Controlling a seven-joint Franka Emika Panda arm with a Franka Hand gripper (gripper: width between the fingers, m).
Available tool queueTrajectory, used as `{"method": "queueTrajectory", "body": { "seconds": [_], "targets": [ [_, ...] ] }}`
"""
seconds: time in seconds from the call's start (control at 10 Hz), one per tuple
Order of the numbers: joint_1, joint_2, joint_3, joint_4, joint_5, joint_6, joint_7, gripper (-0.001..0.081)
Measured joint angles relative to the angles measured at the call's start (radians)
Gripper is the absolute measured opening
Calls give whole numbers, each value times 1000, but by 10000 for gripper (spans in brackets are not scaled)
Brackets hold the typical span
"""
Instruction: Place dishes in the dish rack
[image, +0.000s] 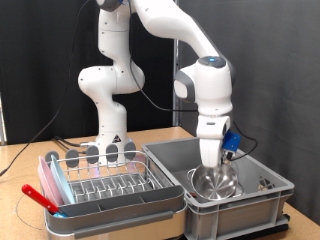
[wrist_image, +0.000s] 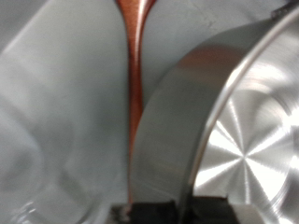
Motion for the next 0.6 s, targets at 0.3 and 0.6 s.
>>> {"method": "queueTrajectory", "body": {
  "seconds": [0.3,0.6],
  "targets": [
    [-11,-45,-2,49,58,-187,-27,22],
    [-29,-62,-6,115,94,-398,-65,22]
  ]
}}
